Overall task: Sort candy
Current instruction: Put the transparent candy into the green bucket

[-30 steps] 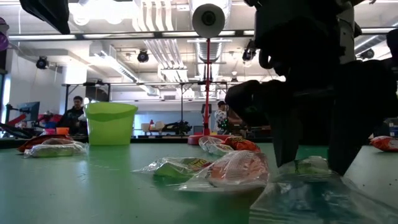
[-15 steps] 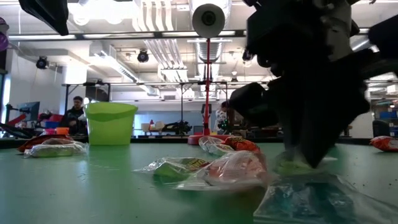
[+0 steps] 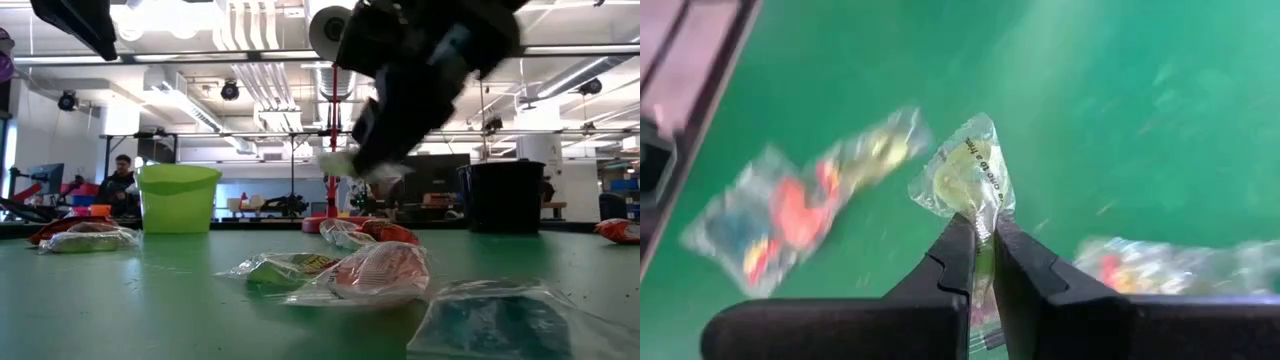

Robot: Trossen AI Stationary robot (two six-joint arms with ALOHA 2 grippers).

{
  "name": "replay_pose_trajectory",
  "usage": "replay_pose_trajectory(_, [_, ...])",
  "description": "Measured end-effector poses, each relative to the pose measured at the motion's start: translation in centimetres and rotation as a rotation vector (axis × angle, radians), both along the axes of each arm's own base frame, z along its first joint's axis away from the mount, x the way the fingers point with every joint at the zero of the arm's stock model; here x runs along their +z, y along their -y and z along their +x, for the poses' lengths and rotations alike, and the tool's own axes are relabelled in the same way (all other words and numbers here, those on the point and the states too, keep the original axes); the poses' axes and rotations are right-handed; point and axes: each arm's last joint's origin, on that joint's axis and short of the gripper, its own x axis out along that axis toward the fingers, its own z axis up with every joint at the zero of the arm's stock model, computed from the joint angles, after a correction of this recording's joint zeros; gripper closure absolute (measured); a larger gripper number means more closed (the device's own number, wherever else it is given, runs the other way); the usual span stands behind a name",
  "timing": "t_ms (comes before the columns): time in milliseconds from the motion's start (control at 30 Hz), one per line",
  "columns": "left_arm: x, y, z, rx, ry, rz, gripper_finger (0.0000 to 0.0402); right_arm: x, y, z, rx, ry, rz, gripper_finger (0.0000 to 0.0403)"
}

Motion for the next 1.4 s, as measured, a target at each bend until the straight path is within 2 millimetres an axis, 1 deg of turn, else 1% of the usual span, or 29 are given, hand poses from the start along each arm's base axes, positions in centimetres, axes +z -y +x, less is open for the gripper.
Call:
replay_pose_trajectory(133, [0.1, -0.6, 0.4, 0.066, 0.034, 0.018, 0.0283, 2.1, 1.7, 0.6, -0.1, 0.075, -0.008, 0.0385])
replay_pose_trajectory(267, [-0.2, -1.1, 1.6, 0.107, 0.065, 0.027, 0.0283, 4.8, 3.0, 1.9, -0.153, 0.163, -0.007, 0.0385])
replay_pose_trajectory(433, [-0.3, -0.5, 4.4, -0.015, 0.188, 0.096, 0.0283, 8.4, 4.1, 3.5, -0.221, 0.276, -0.025, 0.0385])
replay_pose_trajectory(533, [-0.2, -0.1, 6.0, -0.07, 0.267, 0.117, 0.0283, 10.2, 4.5, 3.9, -0.232, 0.281, -0.026, 0.0385])
replay_pose_trajectory(633, [-0.4, 0.1, 6.9, -0.097, 0.294, 0.137, 0.0283, 11.3, 4.5, 4.0, -0.224, 0.27, -0.042, 0.0385])
replay_pose_trajectory(733, [-0.6, 0.2, 7.4, -0.112, 0.31, 0.146, 0.0283, 11.8, 4.4, 4.1, -0.212, 0.269, -0.048, 0.0385])
replay_pose_trajectory(900, [-0.6, 0.3, 7.8, -0.117, 0.324, 0.151, 0.0283, 12.1, 4.4, 4.1, -0.222, 0.275, -0.037, 0.0385])
replay_pose_trajectory(1400, [-0.3, -0.7, 8.3, -0.055, 0.36, 0.194, 0.0284, 12.3, 3.7, 4.1, -0.227, 0.285, -0.035, 0.0385])
